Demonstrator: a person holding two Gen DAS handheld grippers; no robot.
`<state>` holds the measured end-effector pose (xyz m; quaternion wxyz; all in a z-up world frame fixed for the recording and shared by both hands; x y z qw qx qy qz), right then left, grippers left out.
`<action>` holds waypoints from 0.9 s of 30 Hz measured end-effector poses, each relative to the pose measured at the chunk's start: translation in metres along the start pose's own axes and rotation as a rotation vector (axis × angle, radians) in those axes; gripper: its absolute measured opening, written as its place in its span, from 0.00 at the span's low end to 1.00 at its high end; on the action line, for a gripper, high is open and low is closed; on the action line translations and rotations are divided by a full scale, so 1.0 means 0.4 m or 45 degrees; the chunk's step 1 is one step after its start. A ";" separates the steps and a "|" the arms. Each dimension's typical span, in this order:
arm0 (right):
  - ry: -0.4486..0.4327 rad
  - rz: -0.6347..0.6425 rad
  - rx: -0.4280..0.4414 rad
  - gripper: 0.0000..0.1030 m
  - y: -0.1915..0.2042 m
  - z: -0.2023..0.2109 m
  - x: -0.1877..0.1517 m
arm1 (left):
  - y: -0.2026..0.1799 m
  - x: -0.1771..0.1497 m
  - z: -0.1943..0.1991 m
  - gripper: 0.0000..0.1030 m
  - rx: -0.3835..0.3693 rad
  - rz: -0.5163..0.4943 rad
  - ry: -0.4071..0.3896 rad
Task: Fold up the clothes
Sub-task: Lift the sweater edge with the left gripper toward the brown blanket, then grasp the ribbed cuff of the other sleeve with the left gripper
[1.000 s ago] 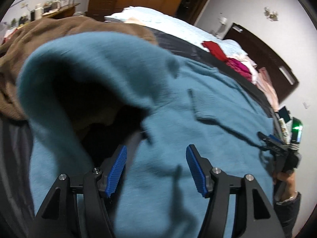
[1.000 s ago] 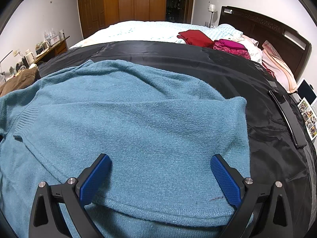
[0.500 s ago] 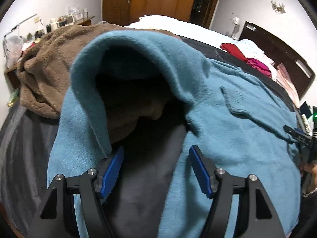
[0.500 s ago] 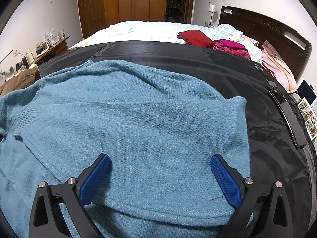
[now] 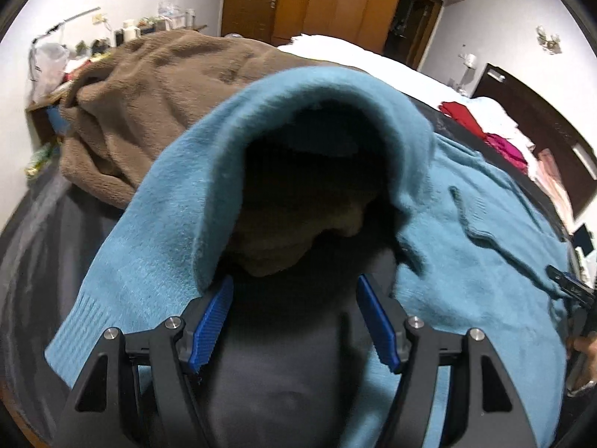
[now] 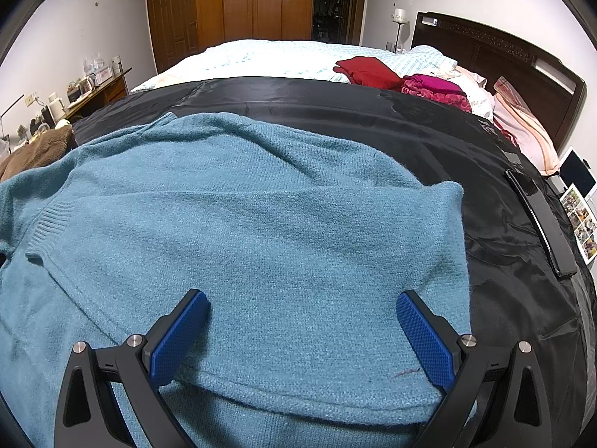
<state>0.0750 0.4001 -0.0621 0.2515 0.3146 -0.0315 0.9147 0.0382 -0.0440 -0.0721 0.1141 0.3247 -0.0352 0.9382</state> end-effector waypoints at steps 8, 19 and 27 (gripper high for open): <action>-0.001 0.001 -0.001 1.00 -0.003 0.003 -0.001 | 0.065 0.004 -0.008 0.70 -0.011 0.118 -0.010; -0.002 0.002 -0.001 1.00 -0.004 0.004 -0.002 | 0.216 0.001 -0.009 0.70 -0.333 0.553 -0.077; -0.002 0.002 -0.001 1.00 -0.005 0.004 -0.002 | 0.264 0.005 -0.027 0.70 -0.477 0.784 -0.049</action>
Point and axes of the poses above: each gripper's, at about its wrist camera, not at the fingertips, and z roughly against the way its jaws point, y to its left, x to its top, the point moved 2 cm from there along -z, roughly the way its jaws point, and after that the axes turned 14 degrees about -z, right-handed, at the moved point
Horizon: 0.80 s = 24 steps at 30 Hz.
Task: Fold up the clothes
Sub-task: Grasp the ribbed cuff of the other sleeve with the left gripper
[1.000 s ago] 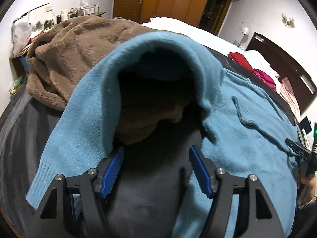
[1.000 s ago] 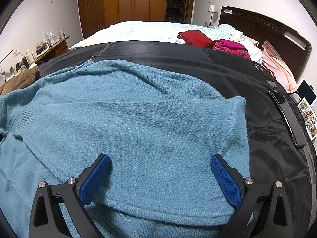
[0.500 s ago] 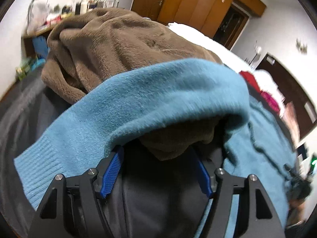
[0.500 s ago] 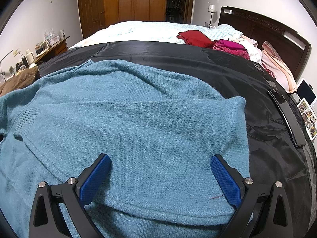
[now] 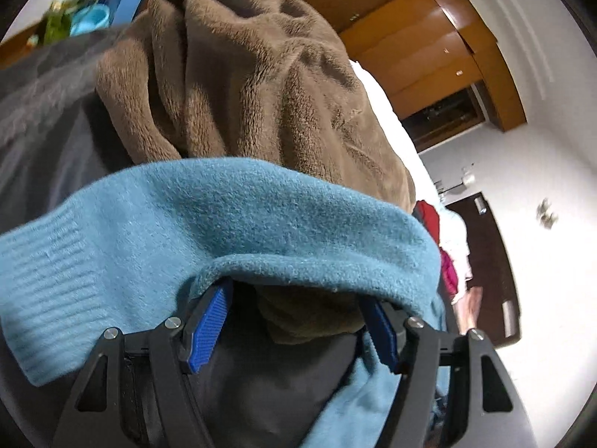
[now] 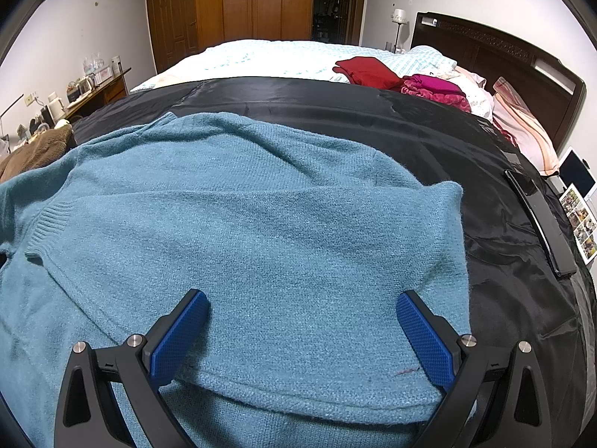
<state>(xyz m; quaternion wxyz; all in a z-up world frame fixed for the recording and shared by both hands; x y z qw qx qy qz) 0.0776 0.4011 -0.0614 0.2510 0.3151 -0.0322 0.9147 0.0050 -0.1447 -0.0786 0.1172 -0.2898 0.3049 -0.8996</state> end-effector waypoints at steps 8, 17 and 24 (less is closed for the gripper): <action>0.000 0.000 0.000 1.00 0.000 0.000 -0.001 | 0.001 -0.021 0.011 0.70 -0.018 0.040 0.026; -0.001 -0.001 0.000 1.00 0.001 0.001 -0.001 | 0.004 -0.017 0.123 0.70 0.086 -0.136 -0.018; -0.001 0.000 0.001 1.00 0.000 0.001 -0.001 | 0.084 0.001 0.226 0.71 0.441 -0.200 -0.136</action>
Point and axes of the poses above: each gripper's, at about its wrist camera, not at the fingertips, and z roughly against the way its jaws point, y to its left, x to its top, the point moved 2 cm from there along -z, roughly the way its jaws point, and after that the axes turned 14 degrees about -z, right-handed, at the moved point
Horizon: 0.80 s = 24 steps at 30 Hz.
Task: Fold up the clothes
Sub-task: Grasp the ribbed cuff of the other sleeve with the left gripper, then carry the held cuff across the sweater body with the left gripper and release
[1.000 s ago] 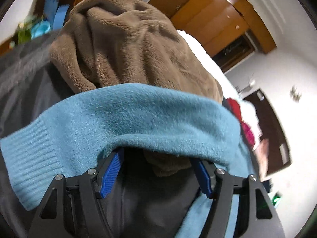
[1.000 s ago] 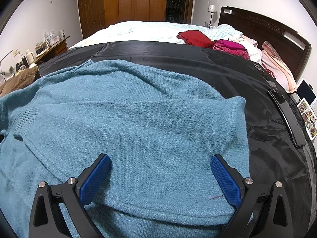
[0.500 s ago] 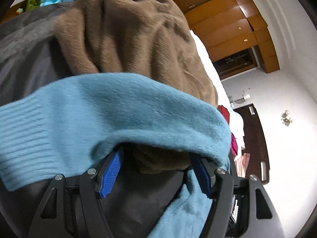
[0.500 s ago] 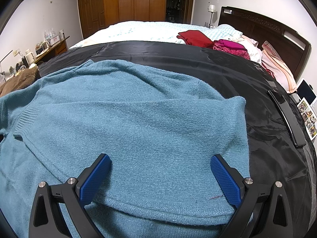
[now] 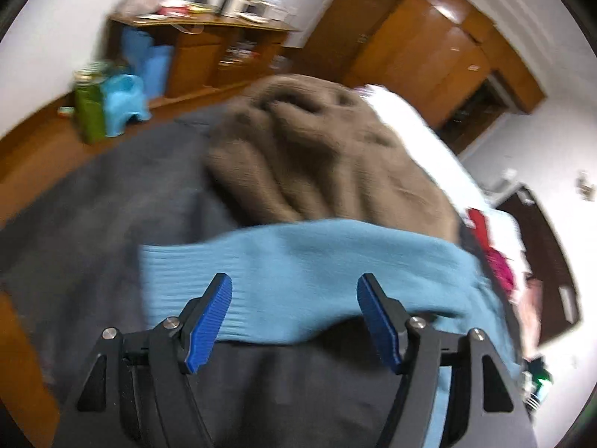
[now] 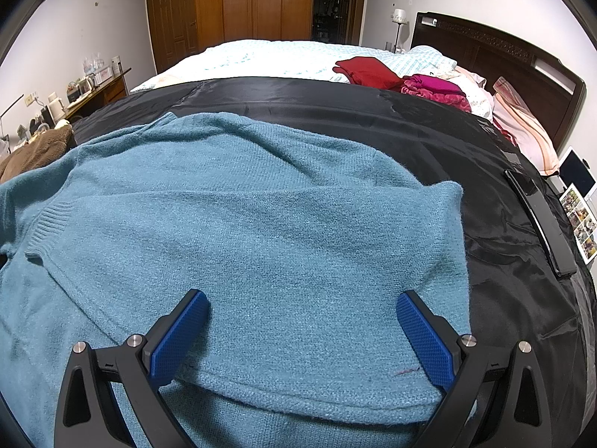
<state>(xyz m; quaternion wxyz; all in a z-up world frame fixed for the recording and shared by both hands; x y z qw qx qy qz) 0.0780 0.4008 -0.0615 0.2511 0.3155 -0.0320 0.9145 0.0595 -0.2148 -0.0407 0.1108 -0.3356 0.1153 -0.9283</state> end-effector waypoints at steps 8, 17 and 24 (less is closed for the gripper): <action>0.000 0.000 0.000 1.00 0.000 0.000 0.000 | 0.079 -0.017 -0.058 0.72 0.277 0.026 0.050; 0.000 0.001 0.000 1.00 0.000 0.001 0.000 | 0.008 -0.007 -0.132 0.78 0.347 -0.164 0.112; 0.000 0.000 0.000 1.00 0.001 0.001 0.000 | 0.014 -0.010 -0.123 0.26 0.330 -0.163 0.079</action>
Point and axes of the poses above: each gripper's, at about its wrist camera, not at the fingertips, and z roughly against the way its jaws point, y to its left, x to its top, the point moved 2 cm from there along -z, roughly the way its jaws point, and after that the axes turned 14 degrees about -z, right-handed, at the moved point
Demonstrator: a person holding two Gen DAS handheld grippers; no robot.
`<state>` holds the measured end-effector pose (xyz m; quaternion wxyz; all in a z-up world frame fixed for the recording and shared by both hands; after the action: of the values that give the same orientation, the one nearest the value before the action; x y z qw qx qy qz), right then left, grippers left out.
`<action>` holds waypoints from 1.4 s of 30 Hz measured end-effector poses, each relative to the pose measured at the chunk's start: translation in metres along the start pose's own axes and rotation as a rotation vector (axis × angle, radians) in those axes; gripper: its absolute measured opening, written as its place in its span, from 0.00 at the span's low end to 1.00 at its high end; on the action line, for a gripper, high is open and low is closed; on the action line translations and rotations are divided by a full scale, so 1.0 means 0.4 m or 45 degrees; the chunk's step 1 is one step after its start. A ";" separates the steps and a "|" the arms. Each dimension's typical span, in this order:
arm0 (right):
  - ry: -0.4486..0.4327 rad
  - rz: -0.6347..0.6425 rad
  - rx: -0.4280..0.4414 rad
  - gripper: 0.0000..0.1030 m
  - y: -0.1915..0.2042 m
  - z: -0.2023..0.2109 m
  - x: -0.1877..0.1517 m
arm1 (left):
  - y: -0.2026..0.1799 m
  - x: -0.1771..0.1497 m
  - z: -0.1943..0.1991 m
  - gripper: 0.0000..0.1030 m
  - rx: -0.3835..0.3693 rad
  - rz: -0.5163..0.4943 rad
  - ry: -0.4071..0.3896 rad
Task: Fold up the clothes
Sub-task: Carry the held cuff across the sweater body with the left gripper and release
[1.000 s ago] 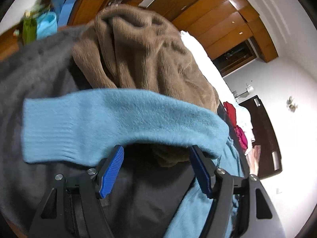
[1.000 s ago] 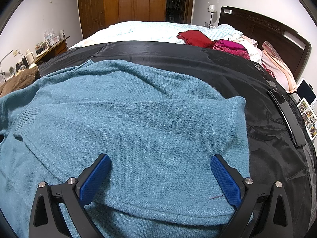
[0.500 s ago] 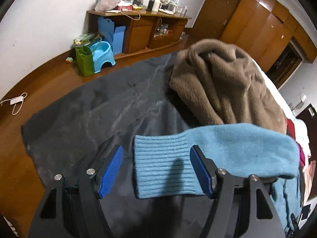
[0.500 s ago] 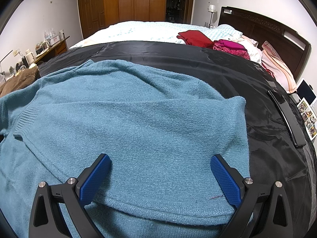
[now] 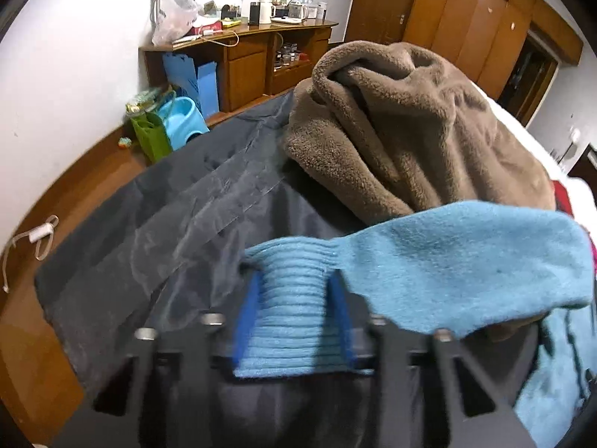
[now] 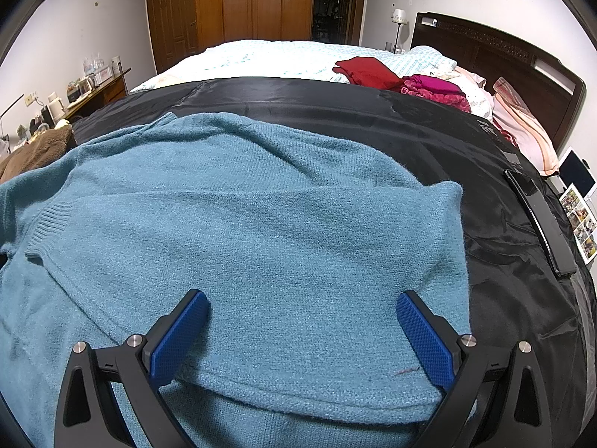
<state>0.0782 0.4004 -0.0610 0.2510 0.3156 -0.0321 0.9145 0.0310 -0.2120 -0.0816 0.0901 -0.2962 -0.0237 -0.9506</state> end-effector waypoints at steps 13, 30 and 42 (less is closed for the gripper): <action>0.000 -0.002 0.004 1.00 0.001 0.001 -0.001 | -0.018 0.085 0.155 0.18 -0.096 0.081 -0.269; 0.000 -0.003 0.010 1.00 -0.001 0.004 -0.002 | -0.367 0.332 0.541 0.18 -0.493 -0.255 -0.706; -0.001 -0.012 0.028 1.00 -0.005 0.006 -0.002 | -0.786 0.254 0.693 0.19 -0.888 -0.585 -0.652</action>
<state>0.0810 0.4012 -0.0600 0.2517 0.3188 -0.0207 0.9136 0.0455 0.1080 0.2071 -0.2354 -0.5201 0.2101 -0.7937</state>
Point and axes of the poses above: each gripper's, at about its wrist camera, not at the fingertips, and z roughly against the way its jaws point, y to its left, x to its top, the point moved 2 cm from there along -z, roughly the way its jaws point, and after that the axes turned 14 degrees about -z, right-handed, at the moved point
